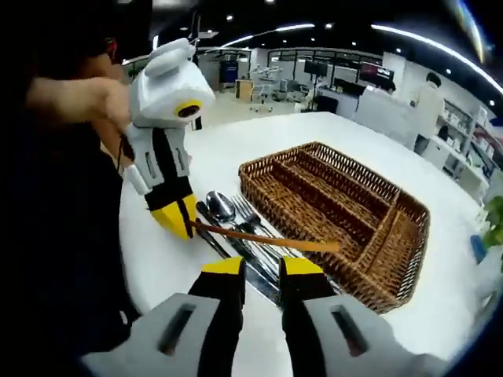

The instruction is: Arrange the knives, forks, and spoons in their matching storage slots by inserting each utensil handle-first until every utensil is classified and aligned in the correct compartment

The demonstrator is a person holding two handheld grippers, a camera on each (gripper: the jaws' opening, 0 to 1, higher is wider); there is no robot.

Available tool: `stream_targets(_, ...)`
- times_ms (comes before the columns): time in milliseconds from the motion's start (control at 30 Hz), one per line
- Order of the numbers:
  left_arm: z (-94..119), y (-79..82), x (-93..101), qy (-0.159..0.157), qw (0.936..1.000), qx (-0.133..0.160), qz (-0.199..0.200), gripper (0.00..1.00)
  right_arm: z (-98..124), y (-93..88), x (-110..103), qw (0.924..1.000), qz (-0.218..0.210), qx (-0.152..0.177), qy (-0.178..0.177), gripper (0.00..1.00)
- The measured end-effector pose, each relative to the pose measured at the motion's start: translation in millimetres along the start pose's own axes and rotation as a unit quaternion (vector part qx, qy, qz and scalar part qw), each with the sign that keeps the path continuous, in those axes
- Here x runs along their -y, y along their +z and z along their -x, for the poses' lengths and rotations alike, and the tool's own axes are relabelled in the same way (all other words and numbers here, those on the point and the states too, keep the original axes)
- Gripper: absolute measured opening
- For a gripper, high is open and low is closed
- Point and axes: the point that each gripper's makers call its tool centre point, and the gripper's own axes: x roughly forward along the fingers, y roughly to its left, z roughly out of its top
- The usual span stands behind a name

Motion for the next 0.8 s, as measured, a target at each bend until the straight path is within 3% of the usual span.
stream_targets(67,-0.7,4.0,5.3,-0.009,0.9997,0.020,0.013,0.02,-3.9,2.7,-6.2,0.9987,-0.048,0.012,0.013,0.18)
stream_targets(200,-2.2,10.2,11.5,-0.018,0.9979,0.046,0.042,0.02,-10.2,12.9,-14.0,0.9873,-0.147,0.044,0.043,0.19)
stream_targets(467,-4.5,20.7,18.3,-0.019,0.9965,0.065,0.049,0.02,-13.1,16.9,-16.4,0.9778,-0.194,0.051,0.061,0.11)
stream_targets(600,-7.4,26.9,17.5,-0.009,0.9957,0.074,0.055,0.02,-16.4,16.3,-19.3,0.9677,-0.237,0.055,0.064,0.08)
stream_targets(667,-9.1,30.5,18.9,-0.008,0.9954,0.077,0.057,0.02,-18.1,15.7,-19.4,0.9588,-0.270,0.058,0.065,0.09)
stream_targets(800,-12.4,33.4,21.6,-0.002,0.9962,0.074,0.047,0.02,-16.9,14.6,-13.5,0.9505,-0.298,0.065,0.060,0.09)
